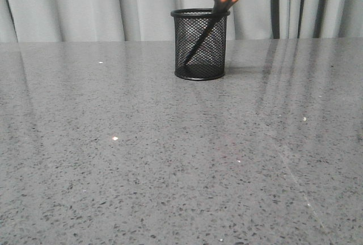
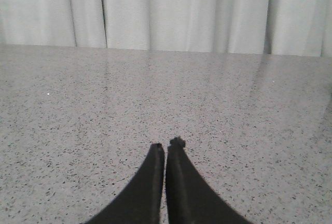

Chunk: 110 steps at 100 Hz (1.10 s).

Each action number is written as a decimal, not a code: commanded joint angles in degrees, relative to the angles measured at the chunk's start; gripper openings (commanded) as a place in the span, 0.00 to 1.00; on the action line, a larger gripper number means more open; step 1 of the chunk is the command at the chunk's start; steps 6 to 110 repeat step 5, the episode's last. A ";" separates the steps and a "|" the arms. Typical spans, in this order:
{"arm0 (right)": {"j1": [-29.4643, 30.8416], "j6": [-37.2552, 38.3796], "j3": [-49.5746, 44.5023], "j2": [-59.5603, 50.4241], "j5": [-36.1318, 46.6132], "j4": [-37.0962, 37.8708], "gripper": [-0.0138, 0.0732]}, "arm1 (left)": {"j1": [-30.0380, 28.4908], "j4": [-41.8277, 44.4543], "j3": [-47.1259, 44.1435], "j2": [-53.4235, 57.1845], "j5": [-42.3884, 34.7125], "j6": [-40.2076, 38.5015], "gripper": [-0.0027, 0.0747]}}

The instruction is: Put scissors into bucket

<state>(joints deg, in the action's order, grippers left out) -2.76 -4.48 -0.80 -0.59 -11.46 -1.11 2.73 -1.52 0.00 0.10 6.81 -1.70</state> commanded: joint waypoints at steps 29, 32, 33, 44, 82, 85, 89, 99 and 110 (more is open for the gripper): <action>0.31 0.00 -0.34 -1.27 4.00 0.69 0.09 | -0.03 -0.47 -2.30 1.53 -4.55 -0.53 0.01; 0.31 0.00 -0.34 -1.27 4.00 0.69 0.09 | -0.03 -0.47 -2.30 1.53 -4.55 -0.53 0.01; 0.31 0.00 -0.34 -1.27 4.00 0.69 0.09 | -0.03 -0.47 -2.30 1.53 -4.55 -0.53 0.01; 0.31 0.00 -0.34 -1.27 4.00 0.69 0.09 | -0.03 -0.47 -2.30 1.53 -4.55 -0.53 0.01; 0.31 0.00 -0.34 -1.27 4.00 0.69 0.09 | -0.03 -0.47 -2.30 1.53 -4.55 -0.53 0.01; 0.31 0.00 -0.34 -1.27 4.00 0.69 0.09 | -0.03 -0.47 -2.30 1.53 -4.55 -0.53 0.01; 0.31 0.00 -0.34 -1.27 4.00 0.69 0.09 | -0.03 -0.47 -2.30 1.53 -4.55 -0.53 0.01; 0.31 0.00 -0.34 -1.27 4.00 0.69 0.09 | -0.03 -0.47 -2.30 1.53 -4.55 -0.53 0.01; 0.31 0.00 -0.34 -1.27 4.00 0.69 0.09 | -0.03 -0.47 -2.30 1.53 -4.55 -0.53 0.01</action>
